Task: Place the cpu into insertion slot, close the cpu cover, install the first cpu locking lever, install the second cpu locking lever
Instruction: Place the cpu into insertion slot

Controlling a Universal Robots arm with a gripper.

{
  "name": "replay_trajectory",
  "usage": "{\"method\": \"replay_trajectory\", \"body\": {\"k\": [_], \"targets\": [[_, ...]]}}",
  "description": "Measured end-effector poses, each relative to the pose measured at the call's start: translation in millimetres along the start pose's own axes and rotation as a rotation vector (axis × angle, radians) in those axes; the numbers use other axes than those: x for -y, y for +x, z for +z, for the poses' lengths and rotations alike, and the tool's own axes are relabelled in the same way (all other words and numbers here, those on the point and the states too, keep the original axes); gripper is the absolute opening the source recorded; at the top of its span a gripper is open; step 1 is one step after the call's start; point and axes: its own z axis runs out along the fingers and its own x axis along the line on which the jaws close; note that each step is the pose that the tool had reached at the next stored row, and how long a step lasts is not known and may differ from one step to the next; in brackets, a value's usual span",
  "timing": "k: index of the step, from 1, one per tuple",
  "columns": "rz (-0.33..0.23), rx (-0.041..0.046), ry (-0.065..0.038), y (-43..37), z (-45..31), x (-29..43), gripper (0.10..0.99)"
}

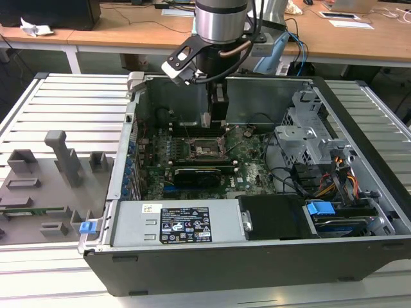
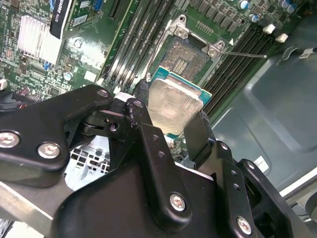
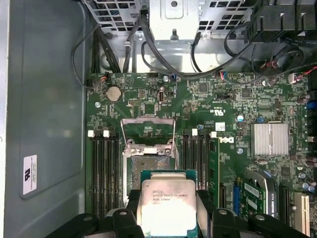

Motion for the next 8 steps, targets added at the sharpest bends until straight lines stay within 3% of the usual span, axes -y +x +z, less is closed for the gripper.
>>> {"method": "replay_trajectory", "body": {"k": [8], "targets": [[0.000, 0.0003, 0.001, -0.2, 5.8, 0.3, 0.529]]}}
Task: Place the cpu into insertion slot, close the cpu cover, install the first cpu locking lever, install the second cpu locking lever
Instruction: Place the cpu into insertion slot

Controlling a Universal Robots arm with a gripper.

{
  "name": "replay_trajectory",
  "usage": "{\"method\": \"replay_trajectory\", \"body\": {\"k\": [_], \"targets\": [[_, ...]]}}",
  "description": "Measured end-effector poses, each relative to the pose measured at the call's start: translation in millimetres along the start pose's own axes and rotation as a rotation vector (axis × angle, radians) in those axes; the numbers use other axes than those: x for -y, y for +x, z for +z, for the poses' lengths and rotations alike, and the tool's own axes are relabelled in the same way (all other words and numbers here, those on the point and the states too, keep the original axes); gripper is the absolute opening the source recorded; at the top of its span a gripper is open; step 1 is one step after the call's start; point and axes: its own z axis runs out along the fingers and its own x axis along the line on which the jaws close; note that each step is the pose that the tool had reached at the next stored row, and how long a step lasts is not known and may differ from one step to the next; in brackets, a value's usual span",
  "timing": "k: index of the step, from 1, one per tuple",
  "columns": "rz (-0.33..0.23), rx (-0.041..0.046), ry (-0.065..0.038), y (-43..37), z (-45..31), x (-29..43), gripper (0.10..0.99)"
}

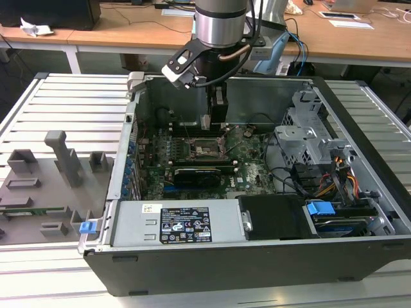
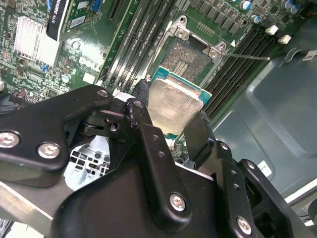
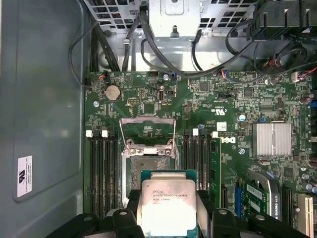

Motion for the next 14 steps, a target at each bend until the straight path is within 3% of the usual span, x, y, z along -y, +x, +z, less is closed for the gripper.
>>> {"method": "replay_trajectory", "body": {"k": [14], "targets": [[0.000, 0.0000, 0.000, -0.2, 4.6, 0.2, 0.529]]}}
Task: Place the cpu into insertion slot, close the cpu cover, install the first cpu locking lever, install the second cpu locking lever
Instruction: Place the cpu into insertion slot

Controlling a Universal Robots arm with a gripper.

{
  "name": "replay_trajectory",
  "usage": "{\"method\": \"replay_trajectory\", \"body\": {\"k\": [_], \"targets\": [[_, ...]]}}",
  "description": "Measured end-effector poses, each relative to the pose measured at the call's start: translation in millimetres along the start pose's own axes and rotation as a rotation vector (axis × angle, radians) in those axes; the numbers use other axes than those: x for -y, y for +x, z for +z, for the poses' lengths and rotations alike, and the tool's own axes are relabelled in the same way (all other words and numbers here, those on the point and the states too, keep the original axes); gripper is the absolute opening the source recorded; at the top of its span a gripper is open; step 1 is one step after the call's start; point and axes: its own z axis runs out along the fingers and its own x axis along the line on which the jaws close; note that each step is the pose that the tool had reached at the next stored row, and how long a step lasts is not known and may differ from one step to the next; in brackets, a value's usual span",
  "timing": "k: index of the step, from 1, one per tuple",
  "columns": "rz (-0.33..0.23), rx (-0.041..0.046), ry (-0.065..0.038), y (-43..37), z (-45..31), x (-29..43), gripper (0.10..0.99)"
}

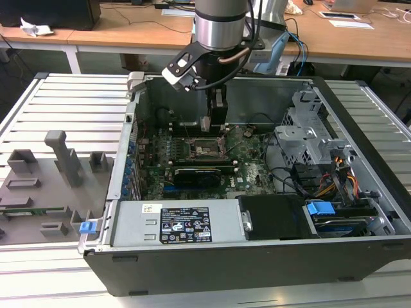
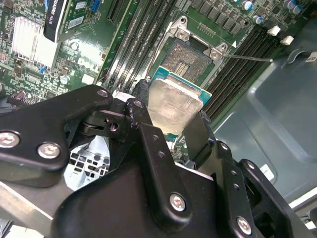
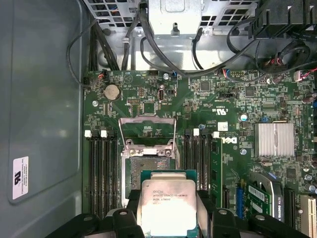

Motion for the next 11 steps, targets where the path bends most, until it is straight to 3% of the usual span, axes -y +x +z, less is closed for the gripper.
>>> {"method": "replay_trajectory", "body": {"k": [11], "targets": [[0.000, 0.0000, 0.000, -0.1, 3.6, 0.2, 0.529]]}}
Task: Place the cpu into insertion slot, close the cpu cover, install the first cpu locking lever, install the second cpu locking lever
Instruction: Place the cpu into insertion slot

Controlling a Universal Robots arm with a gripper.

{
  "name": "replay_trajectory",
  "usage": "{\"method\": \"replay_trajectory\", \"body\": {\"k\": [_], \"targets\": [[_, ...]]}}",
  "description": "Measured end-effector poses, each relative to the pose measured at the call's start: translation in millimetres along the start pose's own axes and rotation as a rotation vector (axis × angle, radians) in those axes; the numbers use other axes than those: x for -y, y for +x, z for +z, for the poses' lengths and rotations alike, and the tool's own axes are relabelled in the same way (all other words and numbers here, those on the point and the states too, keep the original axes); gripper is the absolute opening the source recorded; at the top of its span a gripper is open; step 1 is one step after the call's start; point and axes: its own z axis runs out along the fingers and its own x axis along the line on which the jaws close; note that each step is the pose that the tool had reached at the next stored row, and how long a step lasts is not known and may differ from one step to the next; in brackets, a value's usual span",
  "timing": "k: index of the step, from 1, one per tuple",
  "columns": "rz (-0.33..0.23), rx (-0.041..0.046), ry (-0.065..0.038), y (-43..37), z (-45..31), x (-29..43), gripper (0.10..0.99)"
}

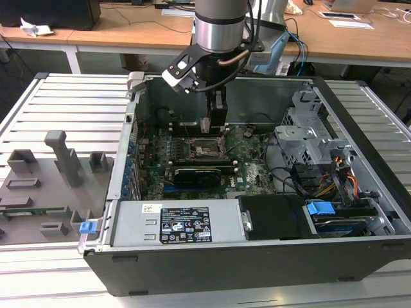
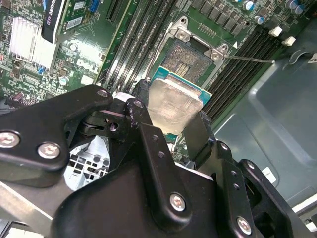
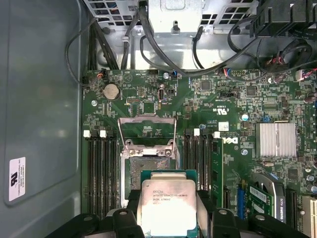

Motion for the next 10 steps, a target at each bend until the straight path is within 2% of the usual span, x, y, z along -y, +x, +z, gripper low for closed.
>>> {"method": "replay_trajectory", "body": {"k": [10], "targets": [[0.000, -0.0002, 0.000, -0.1, 2.6, 0.2, 0.529]]}}
